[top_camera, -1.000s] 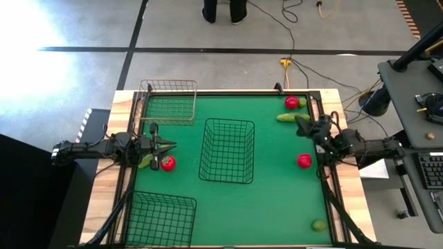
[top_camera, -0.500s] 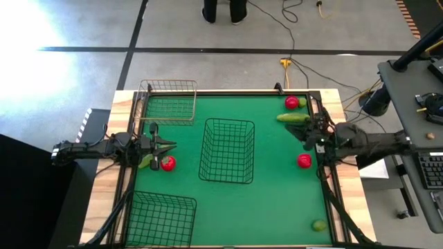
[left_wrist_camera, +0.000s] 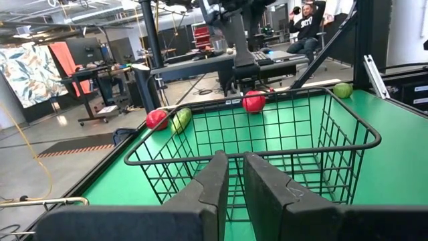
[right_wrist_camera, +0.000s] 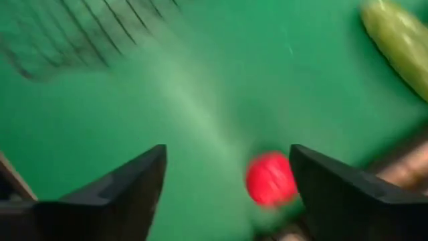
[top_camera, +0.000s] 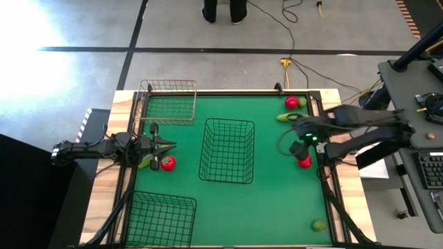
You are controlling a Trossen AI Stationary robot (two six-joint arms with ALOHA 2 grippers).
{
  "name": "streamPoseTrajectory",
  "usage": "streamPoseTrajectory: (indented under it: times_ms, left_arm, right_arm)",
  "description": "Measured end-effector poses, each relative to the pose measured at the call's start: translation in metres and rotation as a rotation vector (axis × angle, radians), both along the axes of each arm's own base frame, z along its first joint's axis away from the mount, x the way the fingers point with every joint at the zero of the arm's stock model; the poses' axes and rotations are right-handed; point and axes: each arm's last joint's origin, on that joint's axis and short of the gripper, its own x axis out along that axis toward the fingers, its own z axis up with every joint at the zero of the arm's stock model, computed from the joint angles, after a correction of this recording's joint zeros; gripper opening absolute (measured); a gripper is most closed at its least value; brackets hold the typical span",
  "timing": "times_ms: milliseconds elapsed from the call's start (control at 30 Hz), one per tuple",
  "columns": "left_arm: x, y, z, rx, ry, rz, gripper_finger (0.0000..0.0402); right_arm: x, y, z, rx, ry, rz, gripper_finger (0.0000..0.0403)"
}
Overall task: Sort produce into baskets
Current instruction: Put the bottom right tomato into the top black wire basket
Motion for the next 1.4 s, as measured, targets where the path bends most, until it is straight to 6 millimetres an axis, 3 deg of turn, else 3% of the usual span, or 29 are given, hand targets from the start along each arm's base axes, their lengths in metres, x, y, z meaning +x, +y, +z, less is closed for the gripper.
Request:
streamPoseTrajectory:
  times_ms: [100,233,500,700,833,1000,1400]
  left_arm:
    - [0.0,0.0,0.0,0.0,0.0,0.0,0.0031]
    - [0.0,0.0,0.0,0.0,0.0,0.003,0.0031]
    - [0.0,0.0,0.0,0.0,0.0,0.003,0.0031]
    - [0.0,0.0,0.0,0.0,0.0,0.003,0.0031]
    - [0.0,0.0,0.0,0.0,0.0,0.002,0.0031]
    - [0.0,0.0,0.0,0.0,0.0,0.002,0.0031]
    - [0.0,0.0,0.0,0.0,0.0,0.002,0.0031]
  right_arm:
    - [0.015,0.002,0.004,0.019,0.125,0.037,0.0358]
    - [0.027,0.007,0.008,0.084,0.113,0.067,0.0382]
    - [0.017,0.027,-0.009,0.08,0.204,0.118,0.0384]
    - [0.007,0.036,-0.048,0.015,0.356,0.161,0.0384]
    - [0.004,0.03,-0.085,0.128,0.536,0.069,0.0384]
    - [0.008,0.023,-0.118,0.159,0.644,0.131,0.0384]
    - [0.019,-0.004,-0.168,0.209,0.726,0.217,0.0384]
